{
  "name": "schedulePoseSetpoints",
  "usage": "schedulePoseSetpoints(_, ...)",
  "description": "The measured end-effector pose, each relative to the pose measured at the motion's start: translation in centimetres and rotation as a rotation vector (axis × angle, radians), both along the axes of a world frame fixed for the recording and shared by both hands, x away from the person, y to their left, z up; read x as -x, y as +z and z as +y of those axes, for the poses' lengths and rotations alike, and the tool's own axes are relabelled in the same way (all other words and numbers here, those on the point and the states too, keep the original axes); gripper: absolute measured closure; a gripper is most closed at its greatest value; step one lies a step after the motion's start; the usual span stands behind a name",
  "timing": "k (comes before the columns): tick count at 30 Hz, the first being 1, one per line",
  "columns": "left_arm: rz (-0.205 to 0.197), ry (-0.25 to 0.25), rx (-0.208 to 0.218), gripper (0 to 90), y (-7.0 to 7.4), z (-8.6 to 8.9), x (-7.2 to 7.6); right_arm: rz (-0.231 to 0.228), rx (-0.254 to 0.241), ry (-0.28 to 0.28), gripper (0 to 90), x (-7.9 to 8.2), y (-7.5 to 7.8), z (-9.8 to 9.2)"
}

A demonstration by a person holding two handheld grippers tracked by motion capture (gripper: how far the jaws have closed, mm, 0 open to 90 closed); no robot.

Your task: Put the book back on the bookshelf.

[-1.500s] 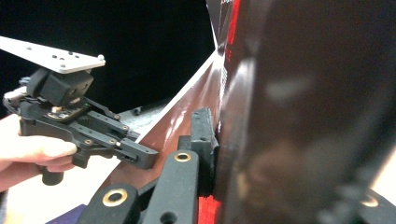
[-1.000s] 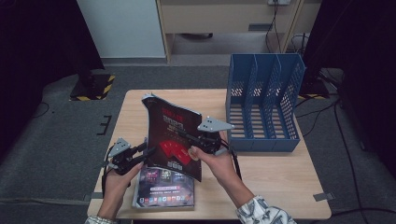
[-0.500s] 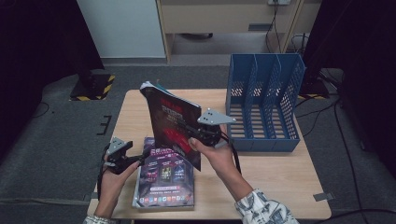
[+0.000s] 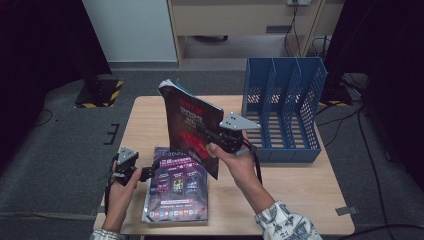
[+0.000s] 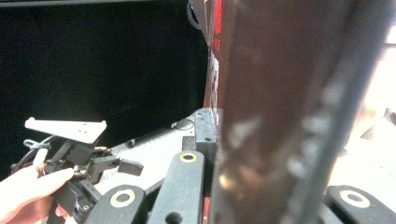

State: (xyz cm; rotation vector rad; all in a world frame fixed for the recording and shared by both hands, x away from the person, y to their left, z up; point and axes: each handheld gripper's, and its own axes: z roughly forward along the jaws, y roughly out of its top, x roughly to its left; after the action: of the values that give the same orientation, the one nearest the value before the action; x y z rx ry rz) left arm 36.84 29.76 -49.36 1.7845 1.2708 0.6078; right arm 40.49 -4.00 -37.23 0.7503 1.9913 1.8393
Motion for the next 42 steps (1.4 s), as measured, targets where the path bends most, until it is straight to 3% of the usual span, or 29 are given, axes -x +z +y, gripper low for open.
schedulePoseSetpoints(4,-0.009,0.000,-0.022,4.6,0.1,0.5,0.4,-0.015,-0.004,-0.012,87.0,0.3,0.5,-0.1)
schedulePoseSetpoints(8,0.030,-0.019,-0.089,4.3,-0.7,0.6,0.3,-0.031,0.000,-0.026,86.9,0.6,0.9,-0.2)
schedulePoseSetpoints(11,0.058,-0.010,-0.078,4.3,-1.0,0.6,0.0,-0.035,0.000,-0.041,86.9,0.7,1.1,-0.5)
schedulePoseSetpoints(13,0.060,-0.003,-0.088,4.2,-1.1,0.6,-0.1,-0.041,0.000,-0.047,86.9,0.7,1.2,-0.7)
schedulePoseSetpoints(14,0.064,0.012,-0.116,4.3,-1.2,0.6,-0.1,-0.039,-0.002,-0.052,87.0,0.7,1.3,-0.9)
schedulePoseSetpoints(20,0.076,0.038,-0.051,4.2,-1.1,1.6,-0.2,-0.040,-0.003,-0.069,87.0,0.5,1.6,-1.7)
schedulePoseSetpoints(24,0.074,0.059,-0.049,4.2,-1.1,2.0,-0.2,-0.050,0.003,-0.072,86.9,0.5,1.8,-1.9)
schedulePoseSetpoints(29,0.082,0.086,-0.087,4.3,-1.2,2.8,-0.2,-0.053,0.007,-0.080,86.9,0.7,2.0,-2.1)
schedulePoseSetpoints(33,0.092,0.099,-0.080,4.3,-1.3,3.3,-0.2,-0.056,0.001,-0.083,86.9,0.6,2.2,-2.4)
schedulePoseSetpoints(42,0.096,0.087,-0.078,4.3,-1.4,3.2,-0.3,-0.059,-0.001,-0.098,86.9,0.6,2.7,-2.9)
